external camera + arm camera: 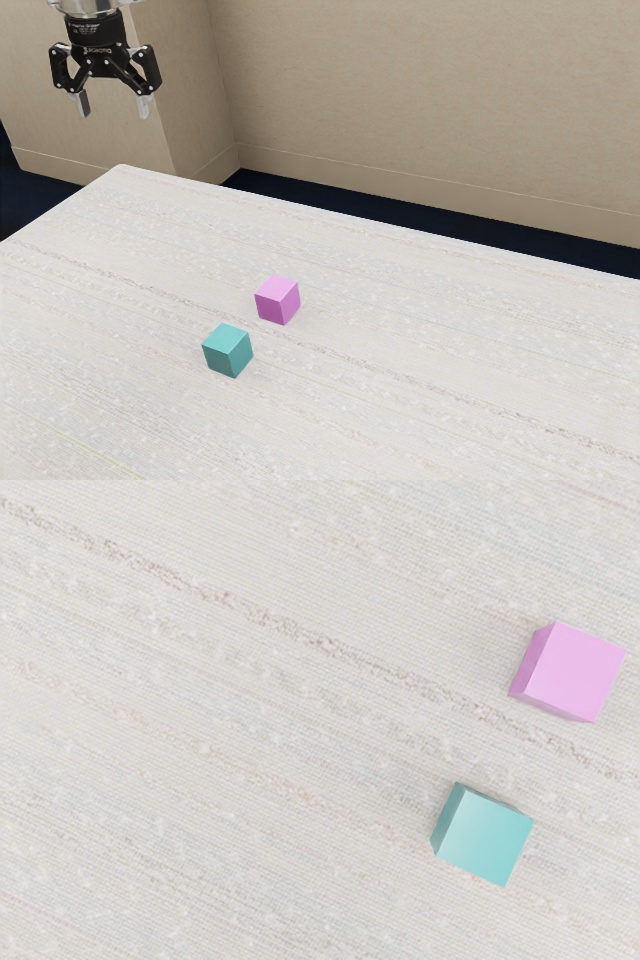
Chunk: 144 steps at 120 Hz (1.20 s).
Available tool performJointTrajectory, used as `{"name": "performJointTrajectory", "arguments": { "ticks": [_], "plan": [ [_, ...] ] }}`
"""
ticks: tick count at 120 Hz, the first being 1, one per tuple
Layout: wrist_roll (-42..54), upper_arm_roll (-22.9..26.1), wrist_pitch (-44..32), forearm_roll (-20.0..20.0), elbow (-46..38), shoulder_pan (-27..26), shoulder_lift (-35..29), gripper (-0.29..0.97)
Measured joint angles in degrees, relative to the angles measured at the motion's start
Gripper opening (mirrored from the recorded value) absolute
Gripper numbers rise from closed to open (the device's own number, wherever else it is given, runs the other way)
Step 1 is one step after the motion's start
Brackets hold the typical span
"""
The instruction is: Pick up the blue block with one arm, and put the blue block on the pink block with one arm
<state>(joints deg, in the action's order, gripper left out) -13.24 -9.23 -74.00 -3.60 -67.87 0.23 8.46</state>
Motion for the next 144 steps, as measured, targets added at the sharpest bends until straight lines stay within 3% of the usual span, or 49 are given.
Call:
{"name": "performJointTrajectory", "arguments": {
  "ticks": [15, 33, 72, 81, 90, 97, 103, 119, 144],
  "plan": [
    [0.0, 0.0, 0.1, 0.0, 0.5, -0.1, -0.3, 0.68],
    [-0.1, 4.4, 0.3, -0.2, 12.0, 0.2, -6.2, 0.68],
    [-0.2, 5.2, 0.9, 0.0, 11.3, -4.3, -5.6, 0.68],
    [-0.1, 6.1, 0.9, 0.2, 5.6, -2.1, -6.3, 0.68],
    [-0.2, 8.8, -2.5, 0.5, -13.3, 1.3, -14.1, 0.68],
    [-0.3, 9.0, -5.6, 1.9, -27.4, 0.2, -19.4, 0.68],
    [-0.7, 8.7, -7.1, 2.9, -33.8, -0.6, -21.0, 0.68],
    [-2.1, 9.5, -19.2, 4.5, -48.8, -0.9, -21.2, 0.68],
    [-3.4, 10.5, -41.4, 6.2, -60.1, -0.7, -10.7, 0.68]
  ]
}}
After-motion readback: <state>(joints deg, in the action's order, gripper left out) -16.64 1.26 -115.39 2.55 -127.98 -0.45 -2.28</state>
